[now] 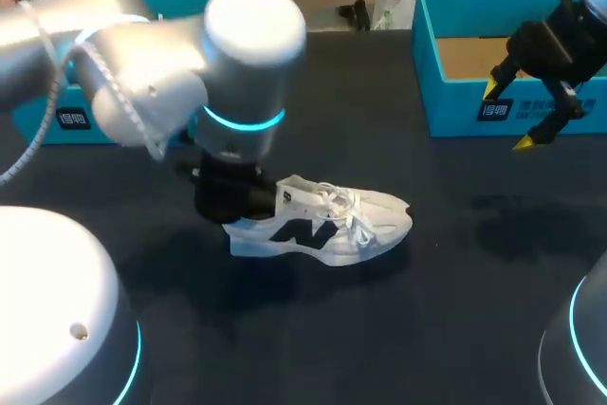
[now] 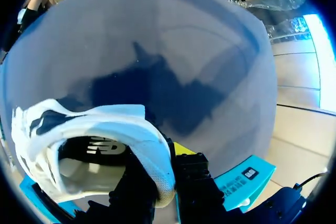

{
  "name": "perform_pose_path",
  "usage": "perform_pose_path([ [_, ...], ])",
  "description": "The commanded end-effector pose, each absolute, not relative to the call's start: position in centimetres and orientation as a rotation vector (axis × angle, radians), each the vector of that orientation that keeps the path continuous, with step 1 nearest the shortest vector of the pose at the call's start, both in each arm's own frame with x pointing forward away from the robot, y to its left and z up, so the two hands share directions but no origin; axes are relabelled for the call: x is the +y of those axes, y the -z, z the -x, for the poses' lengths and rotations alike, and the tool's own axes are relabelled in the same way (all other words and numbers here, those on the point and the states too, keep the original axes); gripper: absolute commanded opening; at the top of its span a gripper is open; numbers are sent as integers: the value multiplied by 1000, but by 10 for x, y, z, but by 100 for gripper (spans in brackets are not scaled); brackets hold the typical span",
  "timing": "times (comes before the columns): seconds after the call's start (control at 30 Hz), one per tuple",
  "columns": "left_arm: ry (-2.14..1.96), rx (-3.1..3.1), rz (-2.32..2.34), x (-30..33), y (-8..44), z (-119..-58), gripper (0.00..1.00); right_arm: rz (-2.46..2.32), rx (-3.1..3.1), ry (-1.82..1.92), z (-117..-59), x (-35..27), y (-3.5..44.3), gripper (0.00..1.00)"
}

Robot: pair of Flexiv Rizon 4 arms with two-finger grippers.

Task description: Take the shoe out of the shoebox, open the shoe tongue, remove and reinsert the insole, then place the shoe into the shoebox

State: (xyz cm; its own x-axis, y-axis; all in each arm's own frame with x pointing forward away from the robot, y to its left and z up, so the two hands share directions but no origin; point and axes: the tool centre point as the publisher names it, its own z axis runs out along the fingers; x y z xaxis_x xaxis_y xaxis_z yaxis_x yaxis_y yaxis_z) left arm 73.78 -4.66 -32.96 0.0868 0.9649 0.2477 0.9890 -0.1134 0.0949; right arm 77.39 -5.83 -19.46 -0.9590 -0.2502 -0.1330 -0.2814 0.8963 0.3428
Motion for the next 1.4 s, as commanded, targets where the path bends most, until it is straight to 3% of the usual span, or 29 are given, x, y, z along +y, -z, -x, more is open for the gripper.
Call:
perform_pose_path([
  [0.03, 458, -2035, 2220, -59, 352, -740, 0, 419, 2979, -555, -776, -58, 195, 100],
  [0.57, 488, -2089, 2144, -65, 379, -740, 0, 419, 2979, -555, -776, -58, 195, 100],
  [0.6, 488, -2080, 2142, -64, 379, -739, 6, 419, 2979, -555, -776, -58, 195, 100],
  [0.63, 487, -2076, 2143, -64, 380, -739, 29, 419, 2979, -555, -776, -58, 195, 100],
  [0.7, 486, -2068, 2147, -61, 379, -737, 62, 419, 2979, -555, -776, -58, 195, 100],
  [0.73, 484, -2065, 2149, -60, 377, -736, 85, 419, 2979, -555, -776, -58, 195, 100],
  [0.77, 482, -2064, 2151, -59, 375, -735, 96, 419, 2979, -555, -776, -58, 195, 100],
  [0.8, 471, -2062, 2155, -58, 373, -734, 100, 419, 2979, -555, -776, -58, 195, 100],
  [1.4, 244, -2148, 2194, -61, 310, -734, 100, 419, 2979, -555, -776, -58, 195, 100],
])
